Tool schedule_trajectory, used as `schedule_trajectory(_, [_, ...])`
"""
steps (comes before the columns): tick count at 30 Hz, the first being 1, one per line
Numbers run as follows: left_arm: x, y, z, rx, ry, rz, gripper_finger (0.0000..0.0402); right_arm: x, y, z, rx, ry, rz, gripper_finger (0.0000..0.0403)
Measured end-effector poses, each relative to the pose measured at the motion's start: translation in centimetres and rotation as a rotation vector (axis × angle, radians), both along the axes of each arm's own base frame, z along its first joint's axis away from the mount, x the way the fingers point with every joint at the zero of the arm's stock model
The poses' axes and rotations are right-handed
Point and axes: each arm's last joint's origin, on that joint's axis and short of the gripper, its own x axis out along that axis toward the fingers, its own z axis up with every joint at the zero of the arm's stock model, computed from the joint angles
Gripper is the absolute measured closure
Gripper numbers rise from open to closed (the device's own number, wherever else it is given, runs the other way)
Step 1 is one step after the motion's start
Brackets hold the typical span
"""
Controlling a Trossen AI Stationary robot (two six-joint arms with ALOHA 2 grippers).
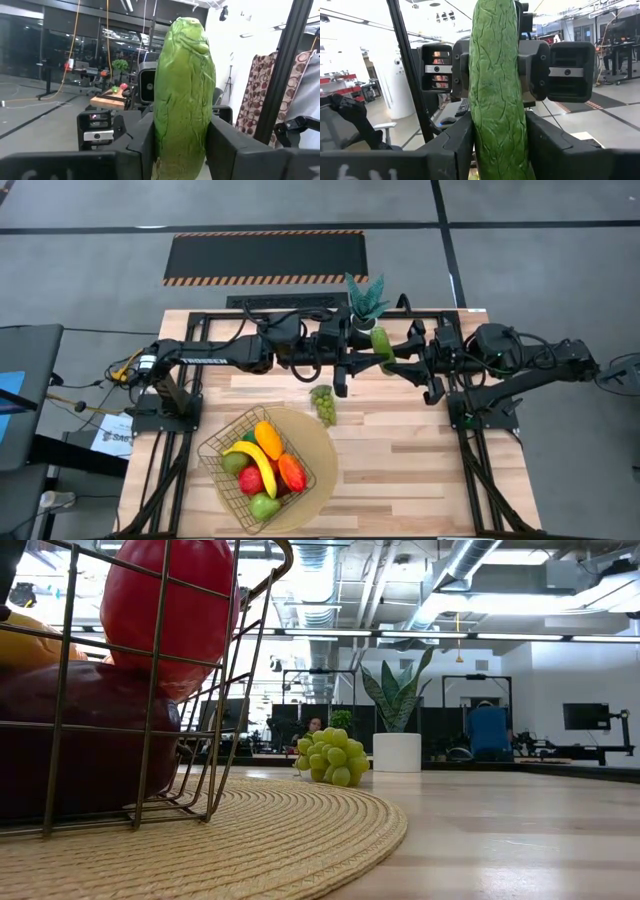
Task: Build produce basket
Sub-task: Put cucumber into the mesh basket
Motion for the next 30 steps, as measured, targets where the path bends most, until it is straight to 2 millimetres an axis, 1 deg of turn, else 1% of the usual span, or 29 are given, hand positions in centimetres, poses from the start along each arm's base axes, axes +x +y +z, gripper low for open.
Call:
schedule_trajectory(3, [0.0,0.0,-0.1,0.003,0.006,0.0,0.0292,0.0,0.0,-0.2,-0.006,0.021,0.005,0.022])
schedule_trajectory(6, [-0.1,0.0,-0.1,0.031,0.022,0.003,0.0283,-0.2,0.1,-0.7,-0.036,0.077,0.039,0.0192])
schedule_trajectory(9, [-1.0,-0.1,0.4,0.066,0.055,0.005,0.0281,-0.9,0.2,-1.2,-0.028,0.144,0.057,0.0156])
schedule_trajectory(12, [-1.8,0.0,0.9,0.077,0.104,0.01,0.0285,-1.4,0.2,-1.8,-0.005,0.223,0.066,0.0133])
schedule_trajectory(15, [-3.1,-0.1,0.7,0.083,0.245,-0.016,0.0286,-1.8,0.2,-2.9,0.032,0.344,0.075,0.0127])
schedule_trajectory(17, [-4.7,-0.6,0.3,0.093,0.392,-0.058,0.0284,-2.2,0.1,-3.7,0.056,0.436,0.072,0.0127])
schedule_trajectory(21, [-8.5,-2.9,-1.4,0.122,0.741,-0.145,0.0282,-2.6,0.1,-5.0,0.097,0.581,0.057,0.0127])
schedule_trajectory(24, [-10.8,-5.3,-3.0,0.17,0.991,-0.193,0.0282,-2.6,0.1,-5.4,0.1,0.615,0.053,0.0127])
schedule_trajectory(28, [-13.4,-8.9,-4.9,0.315,1.241,-0.271,0.0281,-2.6,-0.1,-5.4,0.089,0.615,0.045,0.0127])
schedule_trajectory(30, [-14.2,-10.6,-6.0,0.454,1.342,-0.345,0.0281,-2.6,-0.3,-5.4,0.083,0.613,0.032,0.0127])
